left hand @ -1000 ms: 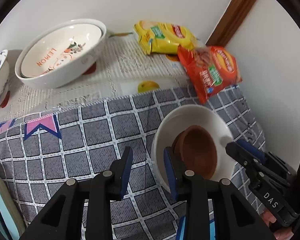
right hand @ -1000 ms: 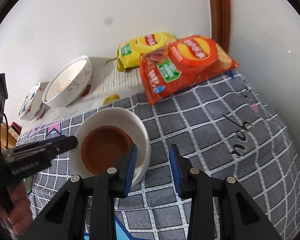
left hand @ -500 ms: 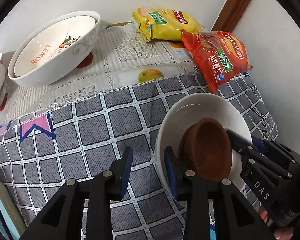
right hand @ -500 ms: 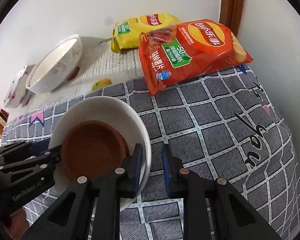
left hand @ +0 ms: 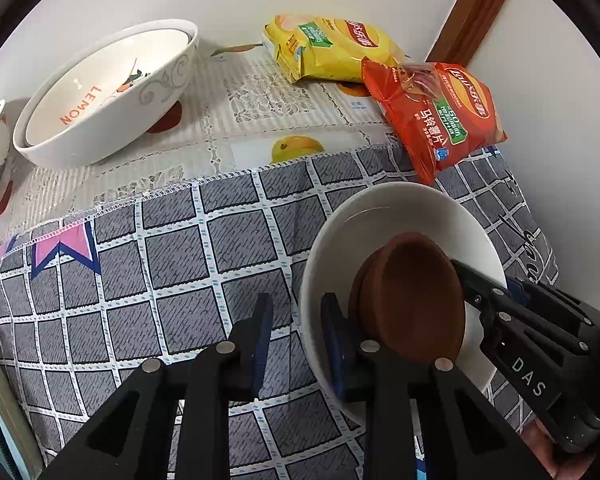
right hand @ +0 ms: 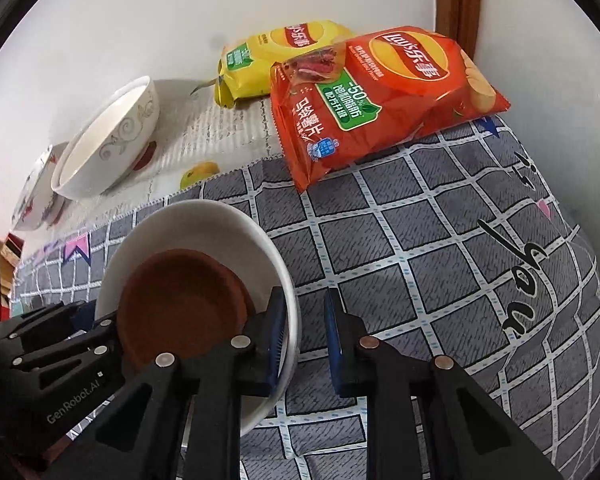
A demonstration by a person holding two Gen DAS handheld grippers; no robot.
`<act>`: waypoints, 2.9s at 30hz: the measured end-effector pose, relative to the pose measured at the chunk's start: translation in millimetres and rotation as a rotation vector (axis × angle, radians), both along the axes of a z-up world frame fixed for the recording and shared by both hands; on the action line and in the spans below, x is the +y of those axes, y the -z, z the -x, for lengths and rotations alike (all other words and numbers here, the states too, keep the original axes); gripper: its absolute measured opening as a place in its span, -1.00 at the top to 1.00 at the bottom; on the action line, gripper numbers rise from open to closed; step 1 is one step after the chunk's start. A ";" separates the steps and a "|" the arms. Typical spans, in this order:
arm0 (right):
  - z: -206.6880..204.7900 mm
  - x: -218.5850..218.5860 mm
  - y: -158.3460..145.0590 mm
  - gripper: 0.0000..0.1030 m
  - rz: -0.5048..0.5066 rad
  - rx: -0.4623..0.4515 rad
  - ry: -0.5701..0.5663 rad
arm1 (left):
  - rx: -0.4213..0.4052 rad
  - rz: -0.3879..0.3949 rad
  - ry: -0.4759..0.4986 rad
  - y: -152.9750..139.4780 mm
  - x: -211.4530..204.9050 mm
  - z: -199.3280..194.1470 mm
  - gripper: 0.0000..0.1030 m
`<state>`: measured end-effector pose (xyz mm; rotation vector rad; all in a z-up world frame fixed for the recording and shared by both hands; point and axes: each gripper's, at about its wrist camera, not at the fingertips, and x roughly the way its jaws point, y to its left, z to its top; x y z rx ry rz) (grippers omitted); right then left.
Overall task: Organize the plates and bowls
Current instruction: 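Carry the white bowl with both grippers and lower it onto the teal plate stack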
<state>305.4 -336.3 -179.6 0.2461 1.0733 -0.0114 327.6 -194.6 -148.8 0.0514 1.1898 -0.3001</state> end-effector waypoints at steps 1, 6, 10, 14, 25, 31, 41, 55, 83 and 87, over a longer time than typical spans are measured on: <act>-0.1 0.1 -0.1 0.64 0.003 0.003 -0.003 | -0.004 -0.001 0.000 -0.3 -0.3 1.1 0.58; -3.1 1.9 0.2 0.69 -0.001 0.016 -0.010 | 0.009 0.011 0.000 0.1 -0.2 0.1 0.61; -3.1 7.5 -0.4 0.81 0.017 0.002 -0.014 | 0.008 0.008 -0.004 0.2 0.2 -0.5 0.61; -2.9 6.2 0.0 0.85 -0.007 -0.010 0.002 | -0.003 0.031 -0.011 -0.5 -1.0 1.4 0.77; 16.3 3.5 -5.2 0.85 -0.043 -0.025 0.028 | 0.005 0.047 -0.008 -5.3 6.5 16.0 0.78; 30.3 6.8 -14.7 0.84 -0.066 -0.030 0.040 | -0.003 0.050 -0.006 -14.3 12.8 26.2 0.79; 51.7 31.9 -40.8 0.84 -0.083 -0.065 0.031 | -0.018 0.056 -0.038 -35.2 44.6 46.2 0.79; 64.7 91.2 -70.2 0.84 -0.079 -0.101 -0.016 | -0.062 0.064 -0.085 -56.9 107.2 72.2 0.79; 59.5 259.7 -84.1 0.84 -0.101 -0.125 -0.218 | -0.108 0.050 -0.286 -73.1 275.0 97.7 0.79; 58.1 287.1 -82.4 0.83 -0.102 -0.122 -0.255 | -0.104 0.049 -0.325 -70.4 299.3 101.8 0.79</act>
